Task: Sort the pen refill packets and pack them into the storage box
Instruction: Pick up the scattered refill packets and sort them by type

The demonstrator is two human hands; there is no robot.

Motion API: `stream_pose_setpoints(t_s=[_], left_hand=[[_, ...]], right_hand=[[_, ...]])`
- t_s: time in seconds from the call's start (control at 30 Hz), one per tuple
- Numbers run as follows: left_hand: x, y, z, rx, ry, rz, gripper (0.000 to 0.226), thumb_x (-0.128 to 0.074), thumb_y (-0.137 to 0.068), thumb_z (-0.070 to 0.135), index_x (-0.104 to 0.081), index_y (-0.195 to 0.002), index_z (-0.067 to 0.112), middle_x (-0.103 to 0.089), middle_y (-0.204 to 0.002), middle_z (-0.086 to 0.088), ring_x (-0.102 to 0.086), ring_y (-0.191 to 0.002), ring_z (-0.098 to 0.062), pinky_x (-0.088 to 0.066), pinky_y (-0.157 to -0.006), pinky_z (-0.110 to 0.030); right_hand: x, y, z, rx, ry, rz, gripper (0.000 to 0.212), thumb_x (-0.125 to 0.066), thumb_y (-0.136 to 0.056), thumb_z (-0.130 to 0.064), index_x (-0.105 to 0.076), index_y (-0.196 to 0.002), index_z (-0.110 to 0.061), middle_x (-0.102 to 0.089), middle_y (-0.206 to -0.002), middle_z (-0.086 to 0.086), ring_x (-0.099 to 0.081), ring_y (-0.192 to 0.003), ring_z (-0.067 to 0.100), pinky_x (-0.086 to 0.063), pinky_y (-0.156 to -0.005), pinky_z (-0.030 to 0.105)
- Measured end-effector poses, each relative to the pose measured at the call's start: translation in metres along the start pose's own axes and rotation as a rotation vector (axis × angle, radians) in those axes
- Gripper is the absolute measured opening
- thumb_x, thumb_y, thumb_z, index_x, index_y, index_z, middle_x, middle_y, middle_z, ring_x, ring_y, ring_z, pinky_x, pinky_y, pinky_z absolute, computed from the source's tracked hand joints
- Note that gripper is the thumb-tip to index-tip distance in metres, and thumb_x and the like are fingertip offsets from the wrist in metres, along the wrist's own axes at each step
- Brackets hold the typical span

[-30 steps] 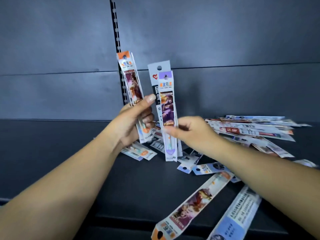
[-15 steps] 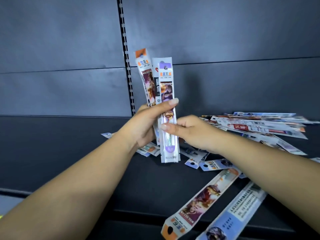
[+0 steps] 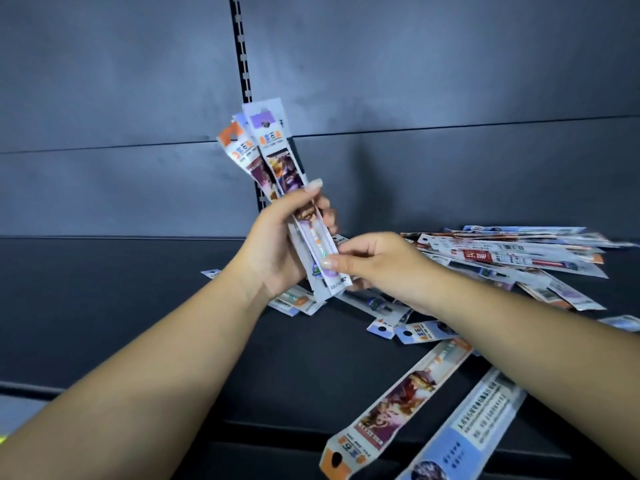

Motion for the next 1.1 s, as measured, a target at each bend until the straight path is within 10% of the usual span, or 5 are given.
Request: stream_pose_setpoints(t_s=[0.5,0.63,0.77,0.87,1.1], left_hand=[[0.050,0.012,0.034,-0.161,-0.161,0.351,0.042,-0.051,-0.089,0.031,-0.052,-0.048,0.017,-0.029,-0.031,0.007,-0.027,-0.028,-0.007,-0.031,-0.041,-0.014],[0.078,0.025,0.032,-0.117,-0.243,0.405,0.038,-0.051,-0.088,0.031,-0.049,-0.054,0.014,-0.027,-0.030,0.006,-0.023,-0.027,-0.008,-0.028,-0.039,-0.015],[0.095,0.032,0.031,-0.064,-0.256,0.408,0.038,-0.052,-0.086,0.024,-0.053,-0.050,0.016,-0.033,-0.032,0.006,-0.029,-0.028,-0.008,-0.032,-0.039,-0.014],[0.105,0.034,0.034,-0.065,-0.256,0.439,0.038,-0.052,-0.085,0.022,-0.054,-0.047,0.017,-0.035,-0.033,0.005,-0.032,-0.030,-0.008,-0.035,-0.041,-0.015],[0.111,0.034,0.034,-0.054,-0.266,0.509,0.035,-0.051,-0.087,0.022,-0.050,-0.053,0.014,-0.033,-0.033,0.005,-0.030,-0.029,-0.009,-0.033,-0.040,-0.015]], right_hand=[[0.001,-0.012,-0.001,-0.117,0.498,-0.039,0.024,-0.064,-0.073,-0.052,-0.062,-0.072,-0.028,-0.058,-0.062,-0.016,-0.052,-0.061,-0.002,-0.040,-0.058,0.016],[-0.015,-0.037,-0.007,-0.155,0.684,-0.099,0.058,-0.058,-0.071,-0.063,-0.069,-0.098,-0.012,-0.064,-0.086,0.003,-0.058,-0.082,0.020,-0.042,-0.072,0.027],[-0.041,-0.054,-0.003,-0.232,0.940,-0.197,0.060,-0.050,-0.069,-0.073,-0.052,-0.063,-0.013,-0.040,-0.070,0.006,-0.040,-0.064,0.016,-0.031,-0.055,0.028],[-0.052,-0.064,-0.007,-0.242,1.106,-0.259,0.068,-0.047,-0.072,-0.073,-0.061,-0.092,-0.009,-0.051,-0.118,0.014,-0.049,-0.107,0.026,-0.042,-0.083,0.032],[-0.064,-0.085,-0.023,-0.407,0.990,-0.429,0.057,-0.054,-0.086,-0.042,-0.050,-0.123,0.001,-0.051,-0.134,0.014,-0.052,-0.109,0.030,-0.034,-0.078,0.028]])
Point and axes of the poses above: each hand's wrist, its own y-axis away from the middle knuckle, its own x-axis out of the back of the hand, z = x × y, the point moved 1 cm from there along -y, towards the middle knuckle
